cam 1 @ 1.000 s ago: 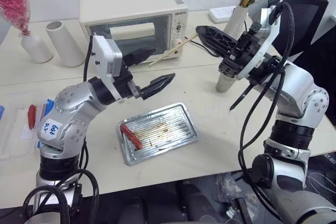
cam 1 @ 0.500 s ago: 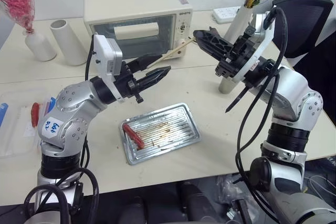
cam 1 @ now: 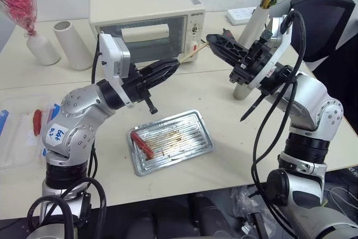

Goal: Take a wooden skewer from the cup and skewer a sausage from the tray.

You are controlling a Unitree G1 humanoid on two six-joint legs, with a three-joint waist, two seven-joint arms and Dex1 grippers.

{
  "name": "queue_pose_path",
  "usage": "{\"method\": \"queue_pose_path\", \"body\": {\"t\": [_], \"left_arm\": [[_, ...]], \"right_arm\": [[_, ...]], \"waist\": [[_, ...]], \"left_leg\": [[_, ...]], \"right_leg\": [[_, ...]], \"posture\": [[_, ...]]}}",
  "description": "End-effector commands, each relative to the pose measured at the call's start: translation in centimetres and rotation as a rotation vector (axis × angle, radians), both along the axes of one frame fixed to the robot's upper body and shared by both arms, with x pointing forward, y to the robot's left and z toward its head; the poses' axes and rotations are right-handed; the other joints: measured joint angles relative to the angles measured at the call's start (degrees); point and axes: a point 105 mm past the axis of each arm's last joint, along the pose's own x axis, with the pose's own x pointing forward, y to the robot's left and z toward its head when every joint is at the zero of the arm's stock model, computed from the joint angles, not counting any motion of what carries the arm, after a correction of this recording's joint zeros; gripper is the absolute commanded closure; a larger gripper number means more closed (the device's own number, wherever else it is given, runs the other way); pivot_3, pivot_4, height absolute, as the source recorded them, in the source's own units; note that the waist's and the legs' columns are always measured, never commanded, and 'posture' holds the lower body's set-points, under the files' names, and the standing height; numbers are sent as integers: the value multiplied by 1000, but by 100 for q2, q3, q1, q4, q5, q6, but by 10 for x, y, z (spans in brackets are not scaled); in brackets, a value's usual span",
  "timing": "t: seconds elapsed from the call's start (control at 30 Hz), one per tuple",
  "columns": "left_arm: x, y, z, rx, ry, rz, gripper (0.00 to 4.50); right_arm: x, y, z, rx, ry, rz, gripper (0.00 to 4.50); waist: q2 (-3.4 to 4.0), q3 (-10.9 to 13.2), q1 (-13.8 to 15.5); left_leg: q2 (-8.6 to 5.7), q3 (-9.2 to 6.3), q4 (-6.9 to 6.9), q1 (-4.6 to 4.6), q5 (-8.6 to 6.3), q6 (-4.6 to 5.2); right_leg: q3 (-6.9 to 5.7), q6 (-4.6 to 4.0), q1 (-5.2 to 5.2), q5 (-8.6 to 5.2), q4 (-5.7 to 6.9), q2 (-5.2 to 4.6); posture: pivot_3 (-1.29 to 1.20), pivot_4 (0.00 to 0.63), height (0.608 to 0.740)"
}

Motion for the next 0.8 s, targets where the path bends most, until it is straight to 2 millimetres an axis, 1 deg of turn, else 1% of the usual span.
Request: {"method": "queue_pose_path", "body": {"t": [0.03,0.1,0.2,0.33,0.43,0.53,0.57,0.6,0.67,0.7,0.73,0.8], "left_arm": [[-3,2,6,31,-46,8,4488],[-2,5,5,51,-50,23,4488],[-2,13,6,53,-47,42,4500],[-2,30,8,81,-47,96,4500],[-5,45,8,107,-39,139,4500],[-15,67,8,143,-23,203,4500],[-20,75,7,157,-12,223,4500],[-25,82,7,173,1,240,4500],[-39,97,4,211,37,271,4500],[-46,104,2,229,60,287,4500],[-51,109,0,241,80,297,4500],[-63,117,-2,265,115,309,4500]], "right_arm": [[-11,-2,15,35,-75,14,4500],[-11,-3,15,36,-75,12,4500],[-12,-3,14,34,-79,21,3762],[-12,-6,9,-50,-86,15,2451],[-12,-11,9,-85,-97,15,1479],[-9,-17,7,-177,-105,7,440],[-10,-16,6,-234,-134,8,102],[-13,-12,3,-303,-170,14,22],[-20,1,-13,-515,-273,26,22],[-24,9,-27,-641,-332,33,22],[-26,14,-38,-731,-380,40,22],[-30,24,-62,-849,-437,71,22]], "waist": [[0,0,0],[0,0,-3],[0,0,-1],[0,0,-5],[0,0,-10],[0,0,-16],[0,0,-18],[0,0,-19],[0,0,-22],[2,-1,-20],[1,-1,-12],[-2,-3,3]], "left_leg": [[0,0,0,0,0,0],[0,0,0,0,0,0],[1,0,0,0,0,0],[1,-1,0,-2,-1,2],[4,1,-1,-2,-6,11],[6,2,-2,-4,-9,15],[6,3,-2,-5,-10,16],[7,3,-2,-8,-11,18],[9,3,-2,-14,-14,23],[11,3,-2,-24,-15,23],[11,4,-1,-42,-15,23],[10,6,1,-70,-13,19]], "right_leg": [[0,0,0,0,0,0],[0,0,0,0,-1,0],[0,0,0,0,-1,1],[-1,0,0,0,-2,0],[-1,0,-1,0,-6,1],[0,-1,-2,0,-11,1],[0,-1,-2,-1,-12,0],[0,-1,-4,-1,-15,0],[-1,-1,-9,-1,-19,1],[-1,-1,-23,-1,-19,1],[-1,-2,-47,-1,-17,0],[-4,-8,-84,-5,-6,-5]], "posture": [[0,150,740],[0,150,740],[0,150,740],[0,150,740],[0,150,740],[0,150,740],[0,150,740],[0,150,740],[0,150,740],[0,150,740],[0,150,740],[0,150,740]]}}
